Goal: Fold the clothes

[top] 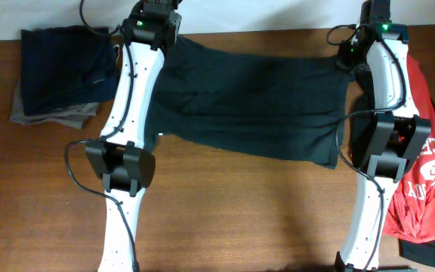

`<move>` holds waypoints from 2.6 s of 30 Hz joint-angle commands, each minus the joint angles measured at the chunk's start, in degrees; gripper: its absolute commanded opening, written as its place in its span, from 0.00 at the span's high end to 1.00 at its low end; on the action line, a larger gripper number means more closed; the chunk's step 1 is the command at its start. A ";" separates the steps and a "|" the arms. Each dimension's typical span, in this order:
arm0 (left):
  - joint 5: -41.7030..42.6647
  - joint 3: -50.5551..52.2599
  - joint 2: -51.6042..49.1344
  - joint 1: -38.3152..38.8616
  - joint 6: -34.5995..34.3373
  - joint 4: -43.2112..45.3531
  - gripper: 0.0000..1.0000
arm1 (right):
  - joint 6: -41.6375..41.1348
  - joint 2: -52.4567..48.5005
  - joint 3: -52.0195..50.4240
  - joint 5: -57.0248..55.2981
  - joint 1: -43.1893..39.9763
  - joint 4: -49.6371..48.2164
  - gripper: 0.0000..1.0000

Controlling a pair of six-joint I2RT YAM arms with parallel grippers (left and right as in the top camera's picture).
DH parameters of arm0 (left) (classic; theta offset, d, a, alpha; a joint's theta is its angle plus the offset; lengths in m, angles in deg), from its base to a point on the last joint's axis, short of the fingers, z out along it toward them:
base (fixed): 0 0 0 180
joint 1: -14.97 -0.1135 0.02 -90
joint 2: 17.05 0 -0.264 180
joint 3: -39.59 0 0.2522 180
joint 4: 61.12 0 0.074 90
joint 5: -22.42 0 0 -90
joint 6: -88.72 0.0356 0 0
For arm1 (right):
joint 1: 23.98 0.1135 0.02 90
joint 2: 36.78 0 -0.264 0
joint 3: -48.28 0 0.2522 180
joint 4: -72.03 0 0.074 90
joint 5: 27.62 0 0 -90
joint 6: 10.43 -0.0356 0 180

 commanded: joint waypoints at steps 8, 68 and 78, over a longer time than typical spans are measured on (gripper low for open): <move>-8.31 -1.16 3.54 -1.09 -1.42 -6.82 0.98 | -0.63 0.02 1.62 -4.85 -0.81 3.39 0.95; 18.97 -0.07 -6.99 -2.67 -11.98 -33.90 0.06 | 2.32 2.27 -0.13 5.53 -1.20 6.67 0.27; 18.95 -0.07 -7.02 -2.67 -11.98 -33.48 0.01 | 2.03 -2.03 -0.24 6.16 -1.14 6.73 0.36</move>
